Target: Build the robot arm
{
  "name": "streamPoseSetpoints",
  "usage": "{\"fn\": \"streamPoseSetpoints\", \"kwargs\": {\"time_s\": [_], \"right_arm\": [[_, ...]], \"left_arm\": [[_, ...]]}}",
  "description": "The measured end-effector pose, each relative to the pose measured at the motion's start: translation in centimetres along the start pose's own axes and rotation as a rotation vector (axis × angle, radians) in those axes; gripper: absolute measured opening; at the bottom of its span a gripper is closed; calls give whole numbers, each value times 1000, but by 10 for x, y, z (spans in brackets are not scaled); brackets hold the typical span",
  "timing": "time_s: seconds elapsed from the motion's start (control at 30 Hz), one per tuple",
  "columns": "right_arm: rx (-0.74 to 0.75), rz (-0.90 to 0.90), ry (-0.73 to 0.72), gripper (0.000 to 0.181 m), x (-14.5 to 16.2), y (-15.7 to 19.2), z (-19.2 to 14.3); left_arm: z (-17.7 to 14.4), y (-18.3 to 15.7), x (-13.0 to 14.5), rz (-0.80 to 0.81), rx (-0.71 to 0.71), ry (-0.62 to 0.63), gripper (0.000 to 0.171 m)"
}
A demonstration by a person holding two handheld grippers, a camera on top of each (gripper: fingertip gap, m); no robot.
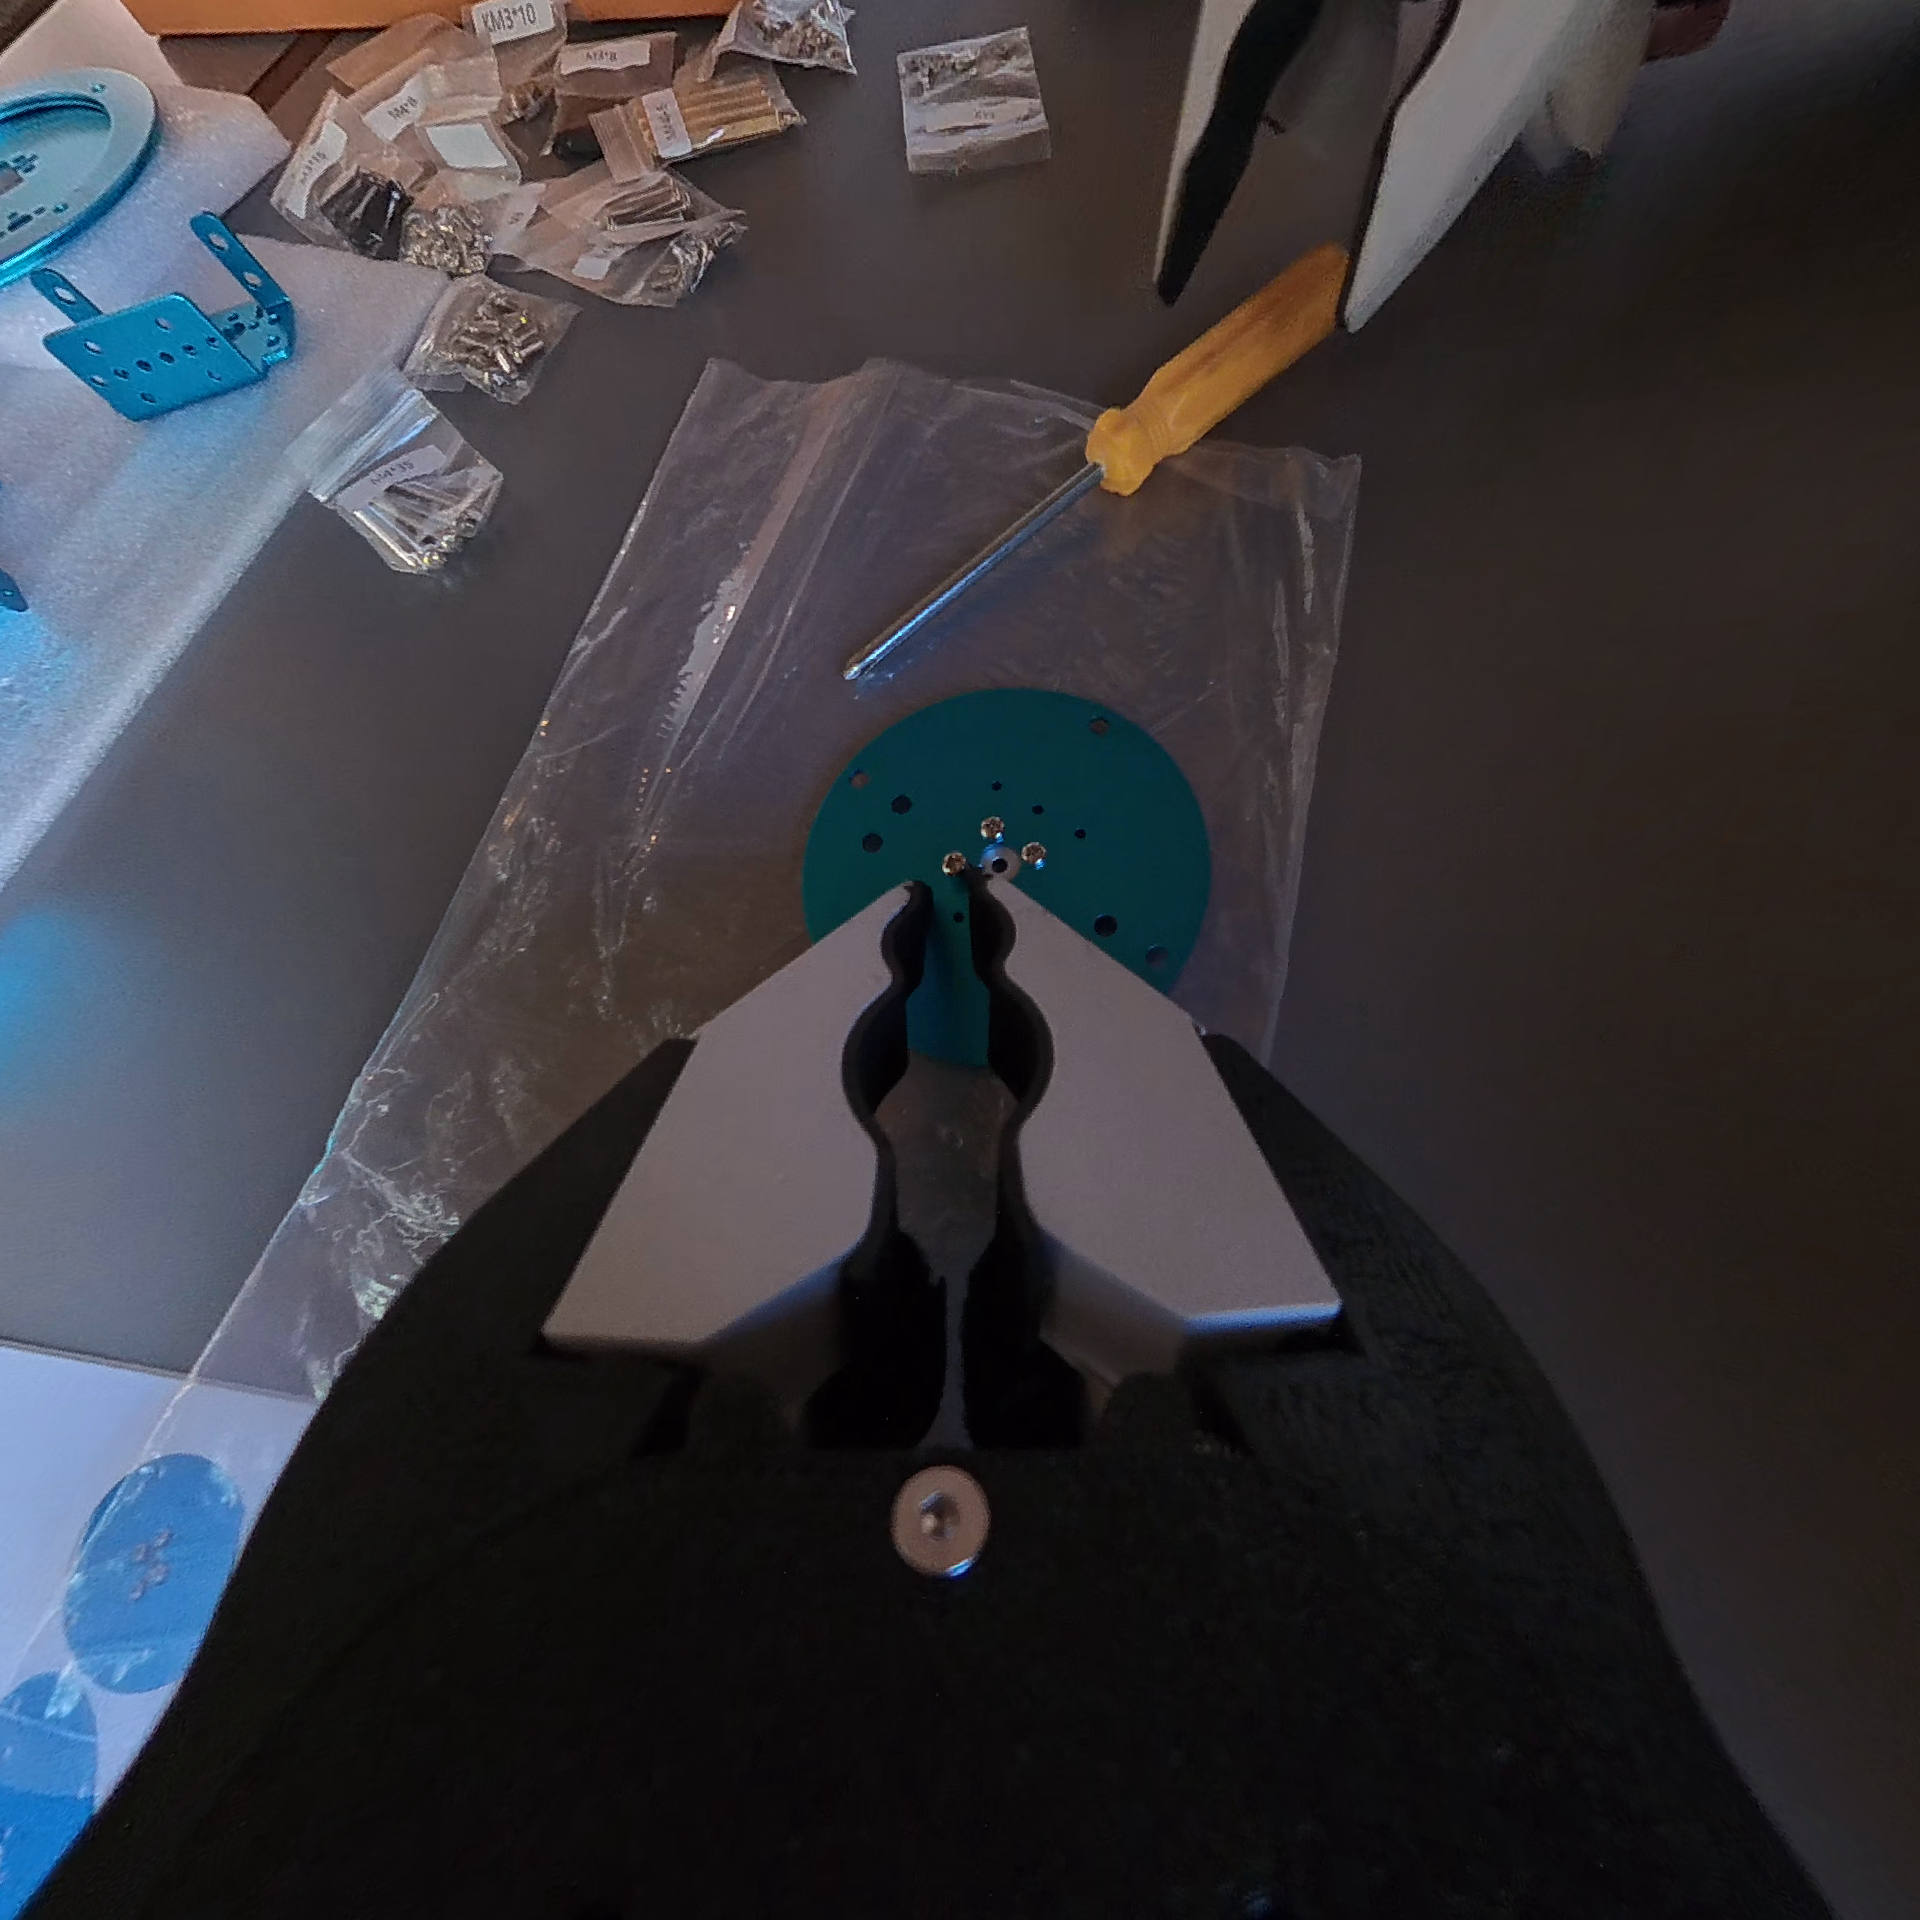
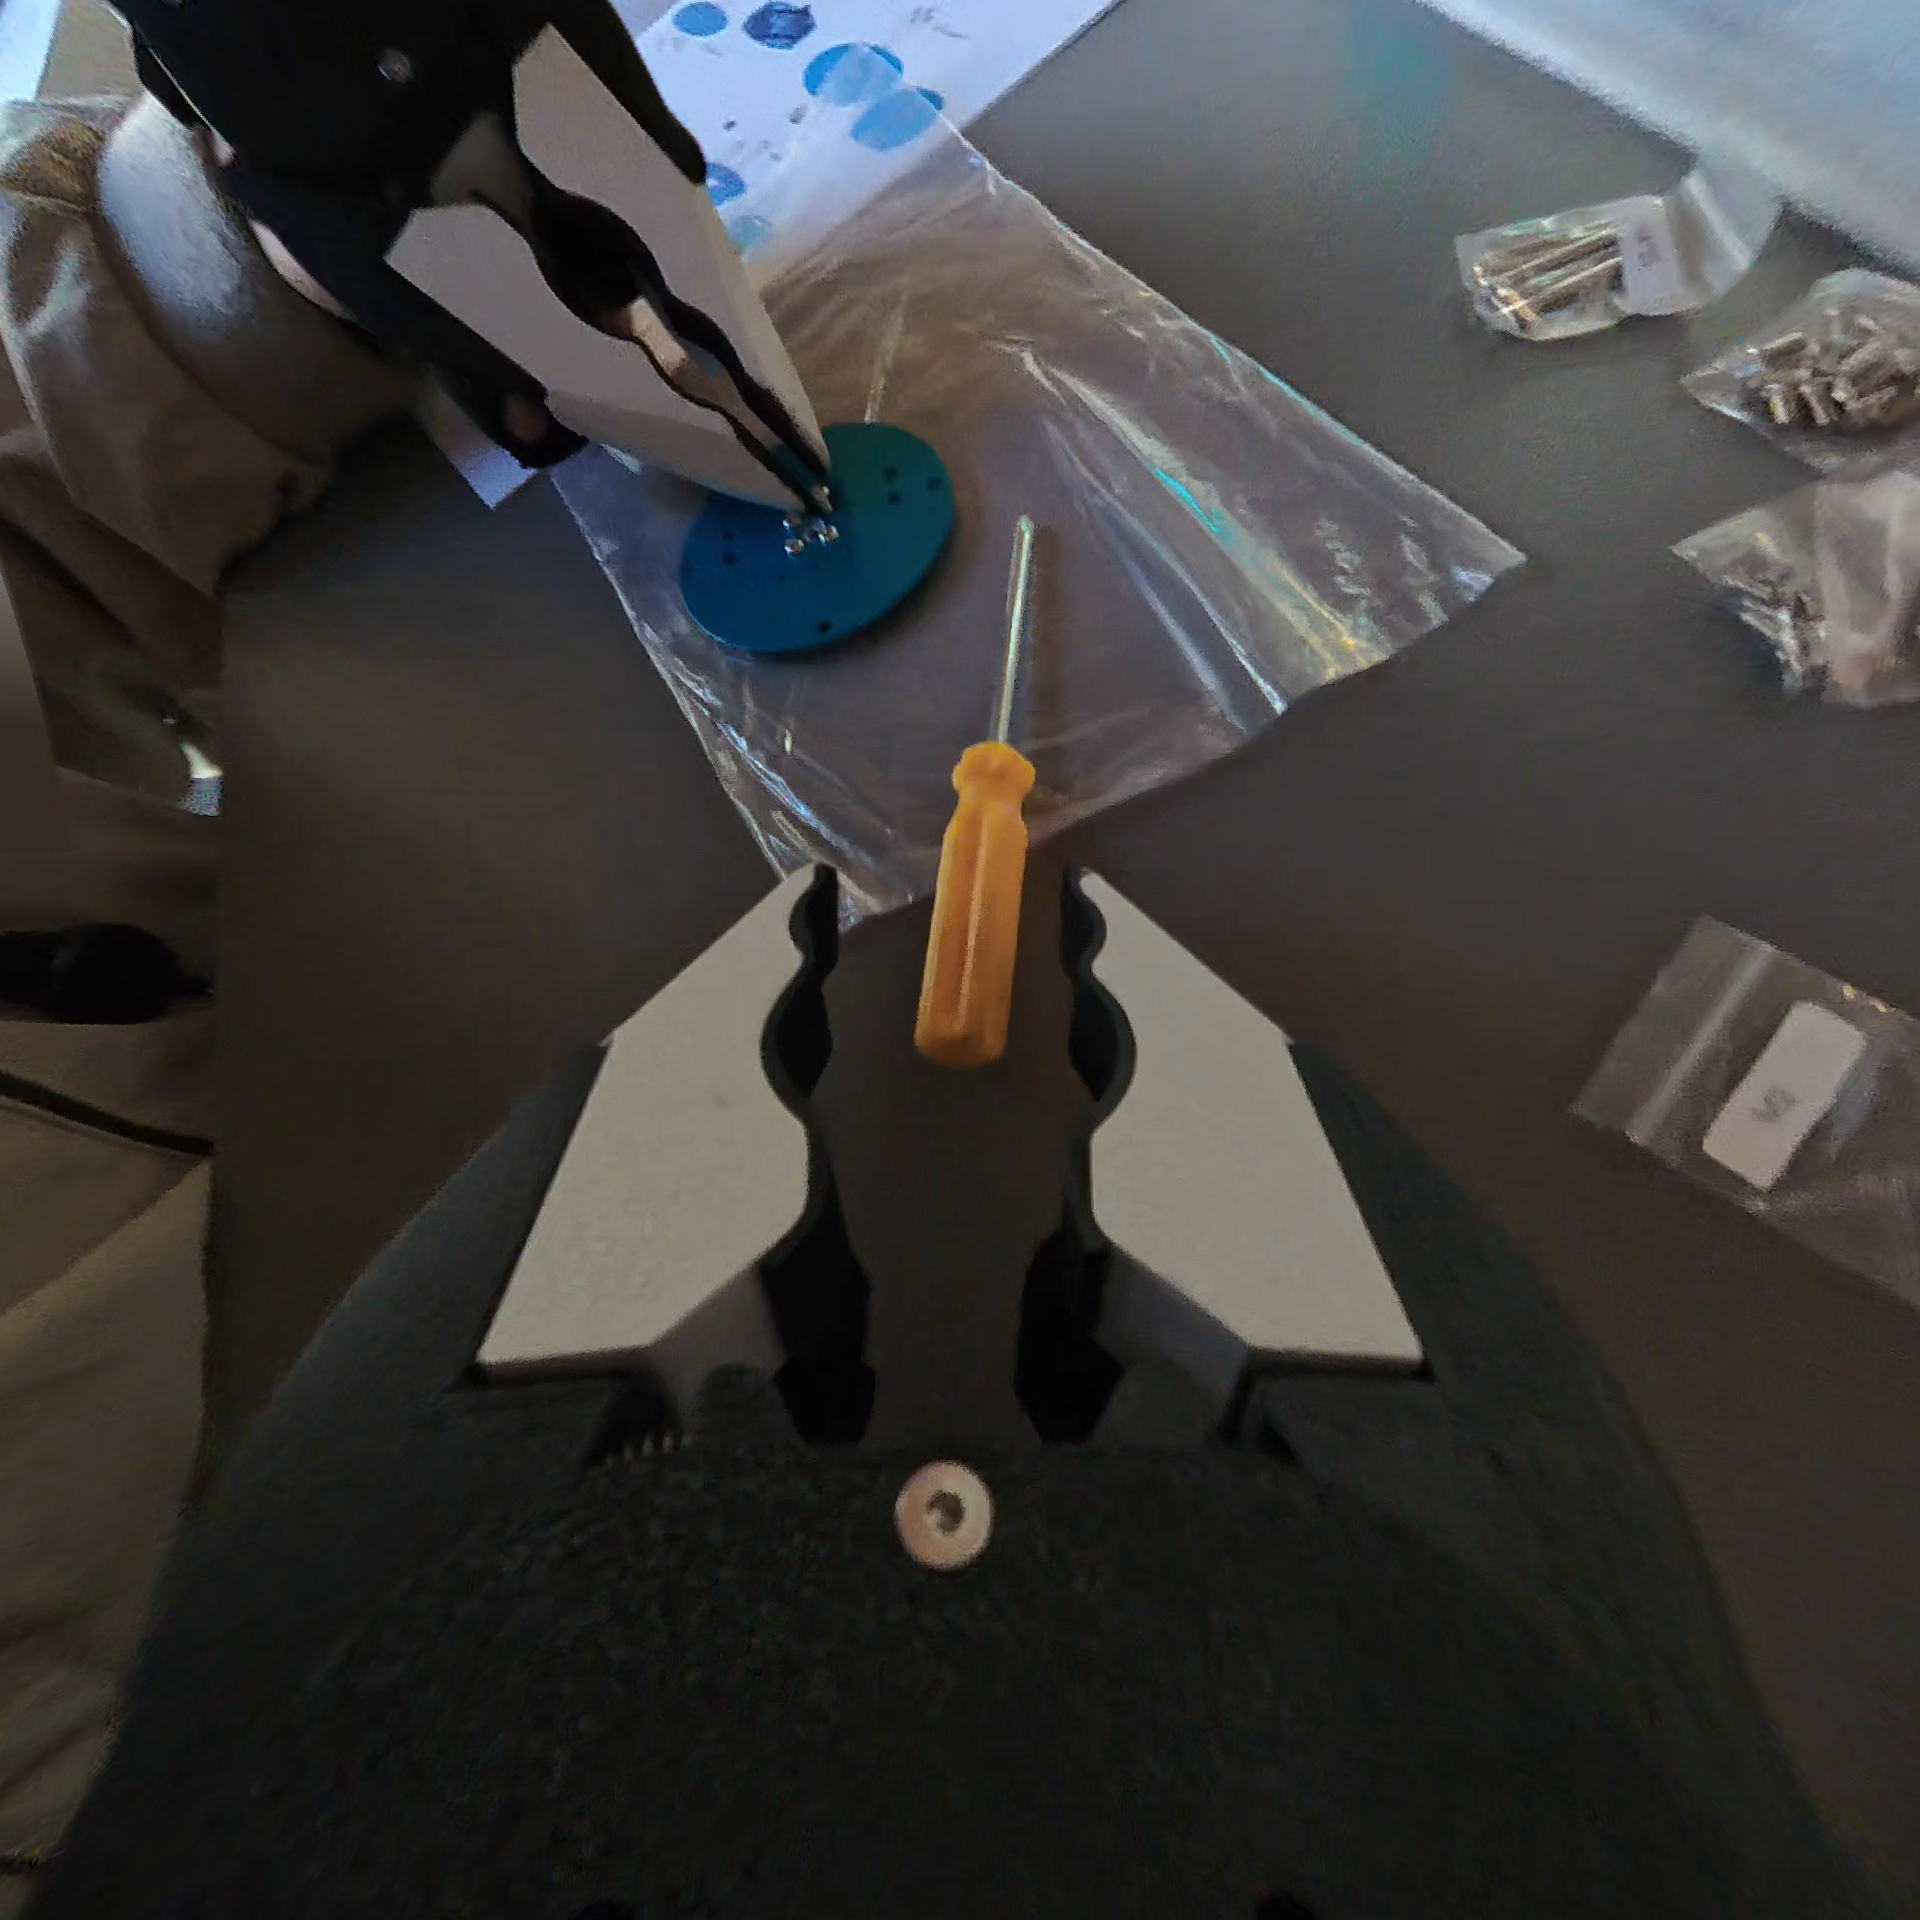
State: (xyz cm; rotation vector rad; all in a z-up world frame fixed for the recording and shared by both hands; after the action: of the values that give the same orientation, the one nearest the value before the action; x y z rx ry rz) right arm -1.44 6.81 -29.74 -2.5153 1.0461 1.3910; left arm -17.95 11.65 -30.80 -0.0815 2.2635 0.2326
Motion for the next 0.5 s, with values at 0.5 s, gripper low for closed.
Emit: {"fn": "streamPoseSetpoints", "kwargs": {"time_s": [0.5], "right_arm": [[135,-47,72,23,15,-5,7]], "left_arm": [[-2,1,-1,-13,0,-14,9]]}}
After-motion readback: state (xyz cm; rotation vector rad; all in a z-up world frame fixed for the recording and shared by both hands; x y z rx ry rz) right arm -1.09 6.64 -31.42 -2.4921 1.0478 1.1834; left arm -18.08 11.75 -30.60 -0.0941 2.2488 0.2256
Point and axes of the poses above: each gripper's, where its closed fingertips meet, z out along the fingers, x out of its underside, y = z × x across the jaws, the point moved 3 cm from there along -z, back along the fingers, and after that the axes turned 1 degree about y, right-handed, at the moved point
